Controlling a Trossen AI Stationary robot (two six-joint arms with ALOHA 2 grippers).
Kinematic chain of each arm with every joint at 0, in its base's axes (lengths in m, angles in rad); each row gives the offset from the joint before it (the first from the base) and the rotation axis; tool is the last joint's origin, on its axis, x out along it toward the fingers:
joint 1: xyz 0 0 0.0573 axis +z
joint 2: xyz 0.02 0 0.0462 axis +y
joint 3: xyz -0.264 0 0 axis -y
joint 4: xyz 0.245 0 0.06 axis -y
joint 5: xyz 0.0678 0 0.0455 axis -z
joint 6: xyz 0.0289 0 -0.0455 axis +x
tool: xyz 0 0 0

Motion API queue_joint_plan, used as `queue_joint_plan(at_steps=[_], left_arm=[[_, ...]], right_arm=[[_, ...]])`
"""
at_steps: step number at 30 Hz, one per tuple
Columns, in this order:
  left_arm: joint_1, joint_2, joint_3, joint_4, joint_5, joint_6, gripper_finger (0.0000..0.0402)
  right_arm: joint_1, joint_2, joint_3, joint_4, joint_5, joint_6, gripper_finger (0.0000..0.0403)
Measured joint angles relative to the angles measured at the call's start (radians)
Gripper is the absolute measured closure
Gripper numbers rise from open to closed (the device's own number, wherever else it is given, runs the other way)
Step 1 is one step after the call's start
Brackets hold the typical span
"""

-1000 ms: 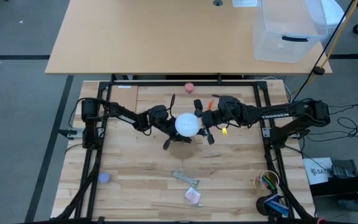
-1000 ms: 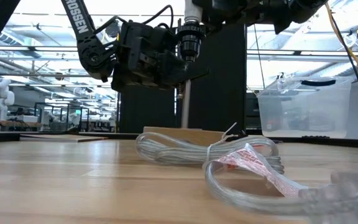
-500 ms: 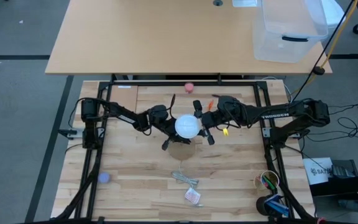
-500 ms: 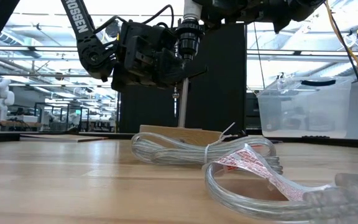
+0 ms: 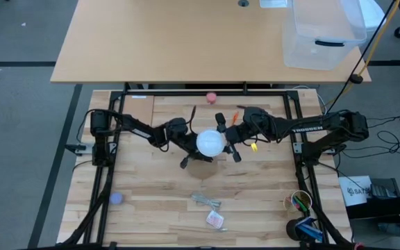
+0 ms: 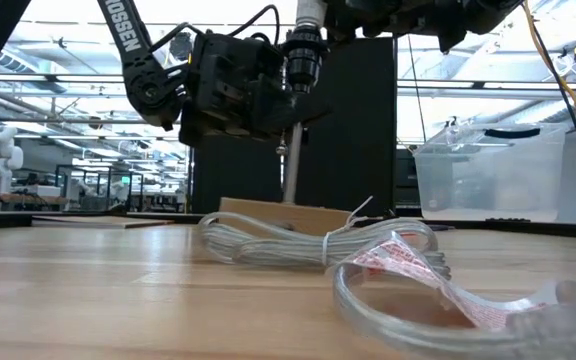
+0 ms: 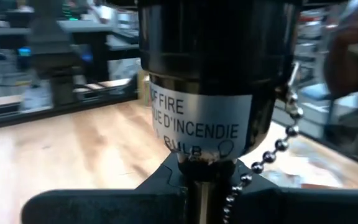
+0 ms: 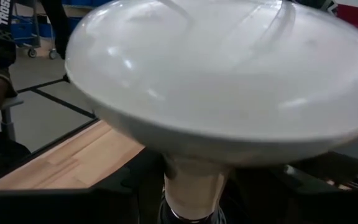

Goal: Screw lightbulb
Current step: Remove the white lightbulb from the desk lamp

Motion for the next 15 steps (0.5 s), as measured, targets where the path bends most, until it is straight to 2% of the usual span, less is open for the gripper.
queue_joint_plan(at_steps=[3,6,9,15], left_arm=[[-0.002,0.000,-0.002,0.012,-0.100,-0.004,0.0378],[-0.005,0.000,-0.002,0.017,-0.137,-0.040,0.0365],[-0.013,0.014,-0.010,0.003,-0.216,-0.089,0.0322],[-0.021,0.007,-0.005,0.026,-0.232,-0.105,0.0228]], right_arm=[[-0.002,0.000,0.000,-0.009,0.002,0.002,0.0233],[-0.003,0.000,0.000,-0.015,0.008,0.010,0.0233],[-0.002,-0.010,0.014,0.046,0.008,0.011,0.0233],[-0.002,-0.007,0.012,0.038,0.009,0.025,0.0233]])
